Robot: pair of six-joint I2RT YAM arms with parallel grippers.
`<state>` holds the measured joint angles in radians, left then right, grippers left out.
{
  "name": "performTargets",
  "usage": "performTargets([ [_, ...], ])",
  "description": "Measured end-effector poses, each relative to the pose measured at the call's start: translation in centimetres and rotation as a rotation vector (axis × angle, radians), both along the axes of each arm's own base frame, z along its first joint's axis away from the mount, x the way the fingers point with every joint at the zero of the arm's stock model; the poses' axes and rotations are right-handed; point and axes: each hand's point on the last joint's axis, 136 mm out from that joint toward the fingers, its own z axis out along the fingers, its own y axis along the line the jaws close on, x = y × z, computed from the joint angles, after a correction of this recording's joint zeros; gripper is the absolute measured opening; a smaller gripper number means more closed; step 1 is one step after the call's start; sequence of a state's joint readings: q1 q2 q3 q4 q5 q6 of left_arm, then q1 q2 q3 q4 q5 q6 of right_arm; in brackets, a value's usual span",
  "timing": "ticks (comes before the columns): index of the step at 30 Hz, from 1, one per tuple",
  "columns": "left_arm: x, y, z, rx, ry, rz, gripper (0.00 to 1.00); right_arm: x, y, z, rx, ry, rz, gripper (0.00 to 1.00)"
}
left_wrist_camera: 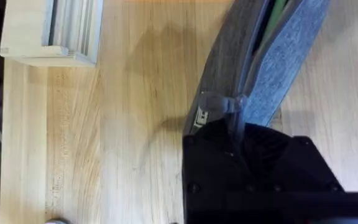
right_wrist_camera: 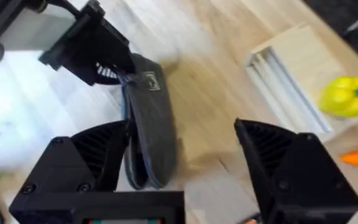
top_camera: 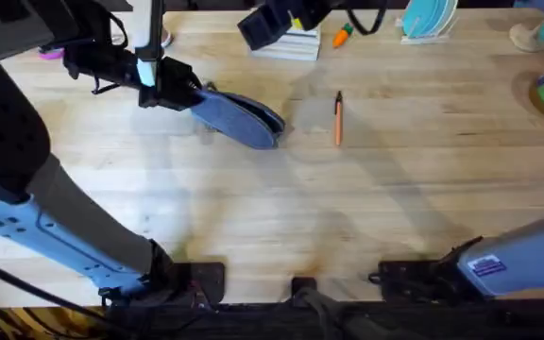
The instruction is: Unzip the bag, pick up the pens from the table one at a time and place them inside, then zip the bag closed.
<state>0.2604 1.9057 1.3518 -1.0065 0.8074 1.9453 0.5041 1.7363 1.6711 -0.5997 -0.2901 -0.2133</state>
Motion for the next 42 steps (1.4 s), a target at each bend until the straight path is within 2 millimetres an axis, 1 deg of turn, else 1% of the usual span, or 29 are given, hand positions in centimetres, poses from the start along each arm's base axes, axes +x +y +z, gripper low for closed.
performTargets([
  [1,0.0,0.0,0.0,0.0,0.0,0.0,0.048,-0.1,-0.3,0.5,-0.011,-0.02,-0.003,0.997],
  [2,0.0,0.0,0.0,-0.001,-0.002,-0.002,0.128,-0.2,-0.6,1.0,-0.02,-0.04,-0.005,0.997],
  [3,-0.1,-0.1,0.0,-0.004,-0.001,-0.004,0.246,-0.3,-0.9,1.6,-0.026,-0.059,-0.008,0.997],
  [7,-0.2,-0.5,0.1,-0.014,0.006,-0.011,0.853,-0.8,-1.6,2.6,-0.043,-0.089,-0.009,0.997],
  [8,-0.2,-0.6,0.1,-0.015,0.009,-0.011,0.958,-1.0,-1.6,2.7,-0.044,-0.089,-0.008,0.997],
  [9,-0.2,-0.7,0.1,-0.015,0.009,-0.013,0.983,-1.1,-1.6,2.6,-0.045,-0.083,-0.004,0.997],
  [16,-0.2,-0.7,0.1,-0.013,0.006,-0.016,0.993,-2.3,-1.0,2.3,-0.008,-0.015,0.028,0.997],
  [20,-0.7,-0.3,0.1,-0.016,0.015,-0.02,0.994,-3.3,-0.7,1.7,-0.006,0.035,0.035,0.996],
  [23,-1.1,0.7,0.4,-0.02,0.03,0.002,0.992,-4.5,0.0,1.2,-0.017,0.068,0.057,0.989],
  [25,-1.2,1.6,0.8,-0.024,0.042,0.025,0.994,-5.4,0.7,0.6,-0.028,0.092,0.08,0.964],
  [27,-1.2,2.6,1.7,-0.027,0.049,0.049,0.994,-6.0,1.8,-0.1,-0.037,0.112,0.104,0.951],
  [29,-1.1,3.4,2.7,-0.028,0.051,0.069,0.993,-6.6,2.9,-1.2,-0.049,0.136,0.128,0.915],
  [31,-1.0,4.1,3.8,-0.024,0.039,0.084,0.993,-7.0,3.9,-2.6,-0.064,0.162,0.151,0.809],
  [33,-1.0,4.3,4.9,-0.02,0.025,0.087,0.993,-7.3,4.8,-4.0,-0.081,0.191,0.167,0.572],
  [36,-1.2,4.3,5.9,-0.017,0.011,0.068,0.993,-7.5,5.7,-6.0,-0.104,0.23,0.181,0.155],
  [37,-1.2,4.2,6.1,-0.016,0.008,0.063,0.993,-7.5,5.8,-6.5,-0.108,0.243,0.178,0.066],
  [38,-1.2,4.2,6.3,-0.015,0.004,0.058,0.993,-7.4,5.8,-7.1,-0.115,0.253,0.177,0.04],
  [42,-1.3,4.5,7.1,-0.016,0.005,0.063,0.994,-7.0,6.0,-8.3,-0.125,0.27,0.173,0.034],
])
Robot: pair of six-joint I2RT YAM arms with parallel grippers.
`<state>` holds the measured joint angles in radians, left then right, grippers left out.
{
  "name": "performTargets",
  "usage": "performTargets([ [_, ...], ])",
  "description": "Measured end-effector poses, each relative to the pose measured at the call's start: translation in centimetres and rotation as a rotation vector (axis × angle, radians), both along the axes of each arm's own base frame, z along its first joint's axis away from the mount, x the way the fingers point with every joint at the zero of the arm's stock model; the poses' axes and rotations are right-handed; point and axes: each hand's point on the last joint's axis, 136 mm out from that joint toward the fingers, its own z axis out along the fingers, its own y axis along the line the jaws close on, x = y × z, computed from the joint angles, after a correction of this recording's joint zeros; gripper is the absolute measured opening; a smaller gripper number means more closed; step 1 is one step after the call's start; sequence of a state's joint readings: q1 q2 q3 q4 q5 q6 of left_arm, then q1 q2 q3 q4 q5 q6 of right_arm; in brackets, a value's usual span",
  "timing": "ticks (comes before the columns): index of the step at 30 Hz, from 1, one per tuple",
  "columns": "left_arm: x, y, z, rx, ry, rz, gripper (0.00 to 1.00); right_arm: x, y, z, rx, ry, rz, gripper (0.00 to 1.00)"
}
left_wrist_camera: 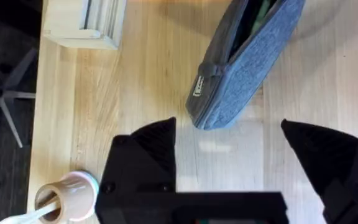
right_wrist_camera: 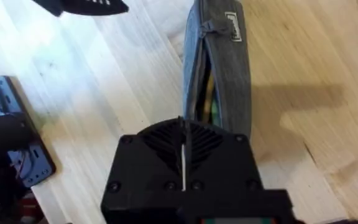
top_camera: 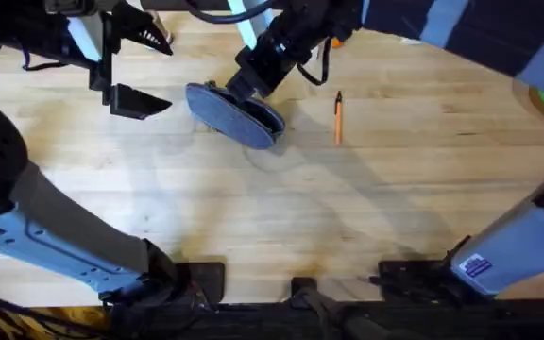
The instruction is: Unzip the bag, pick up the pens from the table one at a time and place them inside, then zip the bag closed.
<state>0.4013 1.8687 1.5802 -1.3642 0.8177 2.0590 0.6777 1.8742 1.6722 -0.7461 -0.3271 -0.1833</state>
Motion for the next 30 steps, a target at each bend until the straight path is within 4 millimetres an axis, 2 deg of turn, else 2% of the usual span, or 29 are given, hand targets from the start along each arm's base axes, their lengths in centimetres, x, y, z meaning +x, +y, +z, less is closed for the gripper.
performTargets([
  [8,0.1,1.1,0.9,0.002,-0.007,0.029,0.993,0.6,0.5,-0.4,0.012,-0.015,0.0,0.034],
  [16,0.0,1.1,0.9,-0.001,0.0,0.03,0.993,1.1,0.9,-2.8,-0.015,0.018,0.0,0.033],
  [23,-0.1,1.0,0.9,-0.002,0.003,0.03,0.993,1.7,1.4,-3.5,-0.007,0.007,-0.001,0.032],
  [26,-0.1,1.0,0.9,-0.002,0.003,0.03,0.993,2.4,1.5,-4.6,-0.02,0.0,-0.01,0.032],
  [30,-0.1,1.0,0.9,-0.002,0.003,0.03,0.992,2.9,1.7,-6.9,-0.051,0.012,-0.016,0.03],
])
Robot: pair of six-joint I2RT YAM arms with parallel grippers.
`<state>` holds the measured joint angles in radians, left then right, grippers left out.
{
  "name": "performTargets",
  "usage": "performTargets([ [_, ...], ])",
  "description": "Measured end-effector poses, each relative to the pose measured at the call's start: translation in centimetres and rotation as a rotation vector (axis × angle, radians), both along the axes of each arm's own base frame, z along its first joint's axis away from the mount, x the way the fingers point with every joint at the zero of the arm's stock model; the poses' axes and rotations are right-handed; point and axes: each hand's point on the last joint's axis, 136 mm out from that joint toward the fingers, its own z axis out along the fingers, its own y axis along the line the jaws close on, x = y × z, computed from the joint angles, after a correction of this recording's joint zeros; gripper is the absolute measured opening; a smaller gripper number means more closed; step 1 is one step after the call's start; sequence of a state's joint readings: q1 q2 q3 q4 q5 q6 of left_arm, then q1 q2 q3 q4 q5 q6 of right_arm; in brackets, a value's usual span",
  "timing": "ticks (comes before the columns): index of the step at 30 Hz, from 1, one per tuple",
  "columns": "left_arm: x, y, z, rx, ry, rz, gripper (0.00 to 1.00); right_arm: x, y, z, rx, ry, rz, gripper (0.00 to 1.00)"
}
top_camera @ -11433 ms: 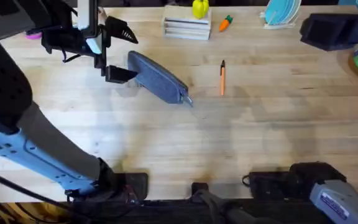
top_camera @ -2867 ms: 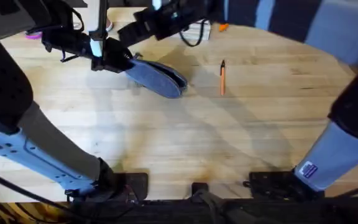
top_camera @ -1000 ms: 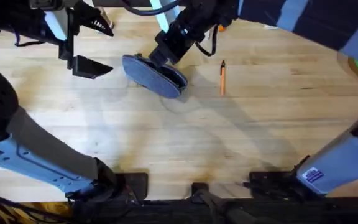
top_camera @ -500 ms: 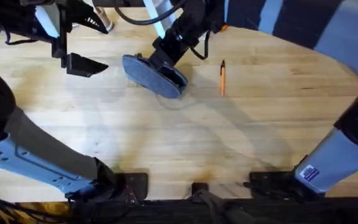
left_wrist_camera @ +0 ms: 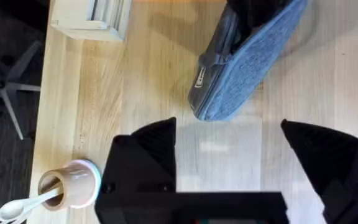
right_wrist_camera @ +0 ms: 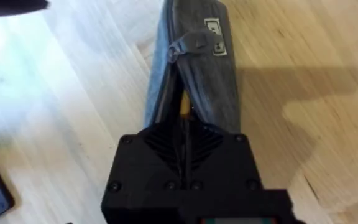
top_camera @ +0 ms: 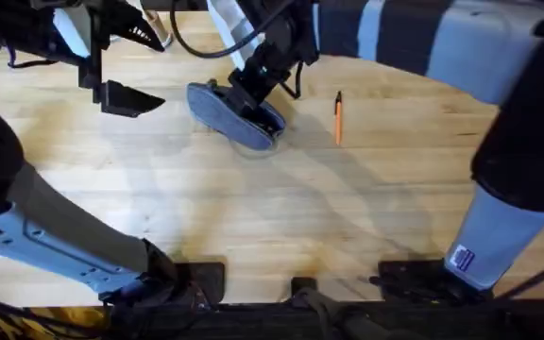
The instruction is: Unzip the bag, pick up the pens from the table one at a time and place them inside, then zip the bag closed.
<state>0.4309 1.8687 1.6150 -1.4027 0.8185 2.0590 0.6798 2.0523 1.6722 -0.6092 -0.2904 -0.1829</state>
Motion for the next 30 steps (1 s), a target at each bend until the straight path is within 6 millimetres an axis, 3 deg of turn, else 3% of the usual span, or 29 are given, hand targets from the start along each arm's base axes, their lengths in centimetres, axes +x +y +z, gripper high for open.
performTargets([
  [4,0.0,0.0,0.0,0.0,0.0,0.0,0.992,-0.5,0.5,-2.0,-0.031,0.022,0.013,0.03],
  [10,0.0,0.0,0.0,0.0,0.001,0.0,0.993,-1.2,1.3,-2.2,-0.047,0.007,0.029,0.053],
  [11,0.0,0.0,0.0,-0.001,0.001,0.0,0.993,-1.2,1.4,-2.2,-0.045,0.01,0.024,0.109],
  [17,-0.1,0.0,0.0,-0.002,0.003,0.0,0.992,-1.4,1.4,-2.3,-0.047,0.012,0.03,0.951],
  [19,-0.1,0.0,0.0,-0.002,0.004,0.0,0.993,-1.4,1.5,-2.3,-0.046,0.014,0.03,0.993],
  [30,-0.1,-0.1,0.0,-0.003,0.007,0.0,0.993,-1.7,1.0,-2.1,-0.081,-0.001,0.028,0.997],
])
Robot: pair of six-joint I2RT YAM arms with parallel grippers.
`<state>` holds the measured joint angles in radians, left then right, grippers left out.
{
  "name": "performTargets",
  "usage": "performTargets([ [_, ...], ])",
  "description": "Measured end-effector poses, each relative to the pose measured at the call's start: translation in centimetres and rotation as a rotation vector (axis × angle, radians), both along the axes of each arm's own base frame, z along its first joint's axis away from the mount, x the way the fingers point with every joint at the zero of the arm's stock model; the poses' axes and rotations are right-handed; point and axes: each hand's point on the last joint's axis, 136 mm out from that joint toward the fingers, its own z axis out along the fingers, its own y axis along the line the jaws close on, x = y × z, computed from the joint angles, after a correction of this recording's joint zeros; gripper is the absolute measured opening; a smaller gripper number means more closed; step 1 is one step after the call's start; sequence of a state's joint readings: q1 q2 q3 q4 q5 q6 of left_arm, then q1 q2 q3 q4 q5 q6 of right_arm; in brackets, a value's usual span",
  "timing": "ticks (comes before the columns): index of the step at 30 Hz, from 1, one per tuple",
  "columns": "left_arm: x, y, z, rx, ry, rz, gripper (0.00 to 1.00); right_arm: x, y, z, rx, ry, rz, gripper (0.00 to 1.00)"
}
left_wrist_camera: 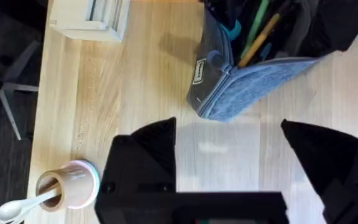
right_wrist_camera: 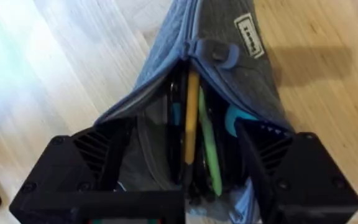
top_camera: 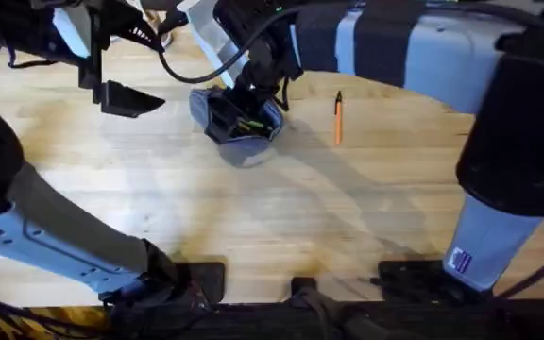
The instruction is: Unzip the bag, pick up the pens from the table one at a time and place them inside, then zip the bag closed.
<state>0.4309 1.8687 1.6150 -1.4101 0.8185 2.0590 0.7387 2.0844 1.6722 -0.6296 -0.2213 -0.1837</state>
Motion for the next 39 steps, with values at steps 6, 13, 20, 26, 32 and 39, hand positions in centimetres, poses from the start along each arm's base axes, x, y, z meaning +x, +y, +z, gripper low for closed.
performTargets([
  [6,0.0,0.0,0.0,0.0,0.0,0.0,0.993,-0.8,-2.1,4.7,-0.001,-0.033,-0.02,0.998],
  [13,0.0,0.0,0.0,0.0,0.0,0.0,0.993,-1.2,-6.8,12.6,0.023,-0.142,-0.099,0.998],
  [20,0.0,0.0,0.0,0.0,0.0,0.0,0.993,-1.4,-13.1,12.0,-0.118,-0.071,-0.231,0.996],
  [26,0.0,0.0,0.0,0.0,0.0,0.0,0.993,-0.7,-16.8,10.8,-0.172,-0.008,-0.344,0.996],
  [32,0.0,0.0,0.0,0.0,0.0,0.0,0.993,-1.1,-20.6,7.7,-0.232,0.092,-0.442,0.996],
  [39,0.0,0.0,0.0,0.0,0.0,0.0,0.993,-0.5,-22.3,2.7,-0.233,0.119,-0.56,0.996],
])
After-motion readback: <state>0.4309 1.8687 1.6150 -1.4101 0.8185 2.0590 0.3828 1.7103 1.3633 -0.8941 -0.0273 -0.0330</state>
